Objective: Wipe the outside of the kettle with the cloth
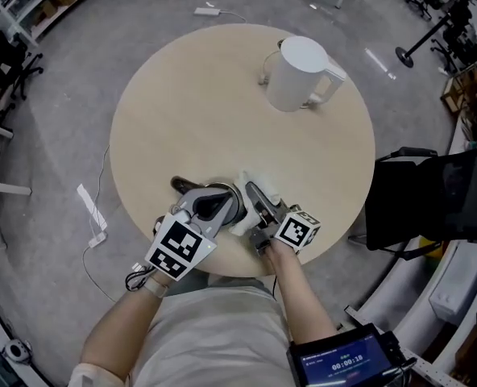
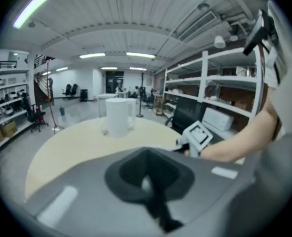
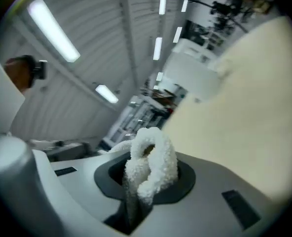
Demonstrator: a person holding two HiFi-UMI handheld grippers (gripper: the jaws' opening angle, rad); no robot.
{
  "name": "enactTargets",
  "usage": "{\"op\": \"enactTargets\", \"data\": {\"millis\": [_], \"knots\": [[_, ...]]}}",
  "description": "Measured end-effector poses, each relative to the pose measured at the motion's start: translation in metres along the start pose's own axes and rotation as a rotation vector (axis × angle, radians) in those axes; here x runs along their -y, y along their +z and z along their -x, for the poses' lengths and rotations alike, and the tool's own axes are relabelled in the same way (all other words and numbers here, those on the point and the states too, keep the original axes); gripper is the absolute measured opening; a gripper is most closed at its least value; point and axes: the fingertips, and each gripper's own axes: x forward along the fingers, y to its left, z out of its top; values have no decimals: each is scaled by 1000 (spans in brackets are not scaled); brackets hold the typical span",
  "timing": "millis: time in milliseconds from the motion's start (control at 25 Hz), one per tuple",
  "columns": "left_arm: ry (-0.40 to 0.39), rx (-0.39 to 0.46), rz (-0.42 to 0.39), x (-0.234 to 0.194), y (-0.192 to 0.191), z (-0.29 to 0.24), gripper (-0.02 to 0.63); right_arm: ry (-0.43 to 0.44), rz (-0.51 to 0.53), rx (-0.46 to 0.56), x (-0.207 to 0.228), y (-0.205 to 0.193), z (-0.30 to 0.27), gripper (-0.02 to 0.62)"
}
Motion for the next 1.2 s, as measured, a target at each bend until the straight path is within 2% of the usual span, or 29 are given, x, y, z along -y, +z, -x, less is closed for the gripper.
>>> {"op": "enactTargets", "data": {"millis": [40,80,120,200,240,280,360,400,520,560,640,680,720,800,840,920,960,1000,1040,1080,1120,1200], "knots": [[6,4,-5,-1,0,1,-5,-115,-129,0,36,-16,2,75],[9,8,-10,-1,0,1,-5,-188,-229,22,56,-26,6,75],[7,15,-9,1,1,1,-3,-195,-237,75,49,-26,13,75],[-2,29,19,1,1,3,-3,-97,-86,225,-4,-9,29,75],[-4,34,35,-1,1,4,-3,-70,-59,274,-15,-8,35,75],[-4,37,42,-2,1,5,-3,-94,-108,279,-1,-17,37,75],[-6,37,31,-2,2,3,-3,-214,-311,207,49,-40,36,75],[-8,36,24,-1,2,2,-3,-216,-327,185,46,-37,35,75],[-11,37,36,-1,1,2,-3,-27,17,194,-33,0,28,75],[-12,39,41,-2,1,3,-3,-38,29,180,-26,-2,26,75],[-18,42,39,-3,2,2,-3,-159,-148,119,28,-22,22,75],[-24,47,43,-3,3,2,-2,-171,-193,90,35,-23,20,75],[-28,57,57,-3,4,2,-2,-130,-131,73,18,-16,17,75],[-35,92,92,-8,7,4,-2,-36,82,78,-44,4,16,75],[-51,115,91,-10,9,6,-2,-31,79,96,-61,5,19,75],[-136,163,57,-11,13,6,-2,-20,-125,126,-72,-10,35,75],[-196,189,56,-12,16,6,-2,7,-212,109,-79,-21,45,75],[-253,218,85,-16,20,6,-2,33,-234,63,-89,-31,53,75],[-296,251,146,-23,25,10,-2,45,-184,10,-102,-35,59,75],[-311,295,234,-35,29,18,-2,42,-71,-26,-115,-30,63,75],[-300,353,337,-49,32,33,-2,32,90,-39,-128,-17,64,75],[-251,482,555,-71,28,69,-2,43,486,-76,-159,10,53,75]]}}
